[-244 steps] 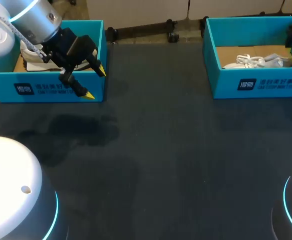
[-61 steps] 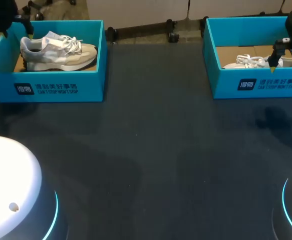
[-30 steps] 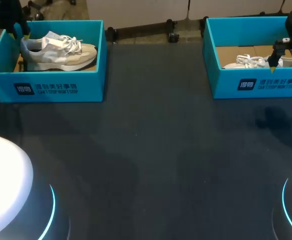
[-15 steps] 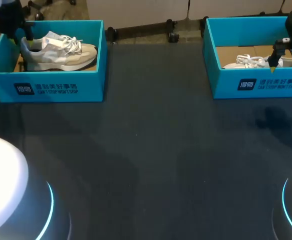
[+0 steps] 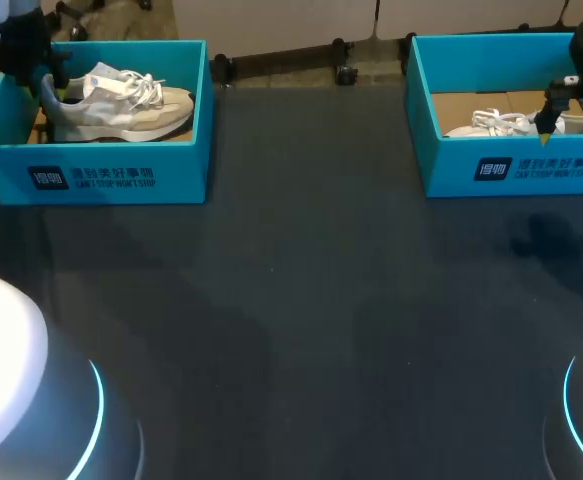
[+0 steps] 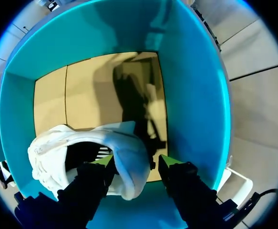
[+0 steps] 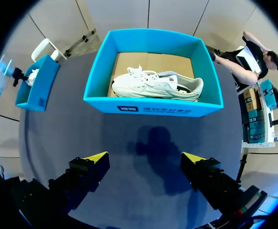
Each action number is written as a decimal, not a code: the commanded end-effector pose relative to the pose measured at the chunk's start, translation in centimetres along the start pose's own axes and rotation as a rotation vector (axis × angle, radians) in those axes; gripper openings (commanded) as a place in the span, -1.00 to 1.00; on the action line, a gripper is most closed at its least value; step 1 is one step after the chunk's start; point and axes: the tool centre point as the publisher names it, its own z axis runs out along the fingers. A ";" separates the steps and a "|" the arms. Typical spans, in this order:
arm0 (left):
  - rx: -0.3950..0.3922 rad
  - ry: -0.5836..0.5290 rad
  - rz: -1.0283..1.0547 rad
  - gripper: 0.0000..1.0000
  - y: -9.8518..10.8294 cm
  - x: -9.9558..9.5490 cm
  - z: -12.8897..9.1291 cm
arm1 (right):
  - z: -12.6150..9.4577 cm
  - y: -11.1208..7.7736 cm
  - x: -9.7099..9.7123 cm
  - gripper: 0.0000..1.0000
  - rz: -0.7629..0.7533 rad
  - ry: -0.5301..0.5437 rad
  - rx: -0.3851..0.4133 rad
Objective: Take the shoe out of the shoebox, open the shoe tongue, remove and reinsert the insole, then place the shoe into the shoebox
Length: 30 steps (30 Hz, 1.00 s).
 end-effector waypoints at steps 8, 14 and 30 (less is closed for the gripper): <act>0.020 0.011 -0.014 0.21 0.3 0.6 1.4 | 0.0 -0.1 0.0 1.00 0.000 0.001 -0.002; 0.037 0.012 -0.019 0.12 0.4 0.5 2.6 | 0.0 -0.1 0.0 1.00 0.000 0.001 -0.002; 0.046 0.021 -0.015 -1.00 0.3 0.8 3.0 | 0.0 -0.1 0.0 1.00 0.000 0.001 -0.002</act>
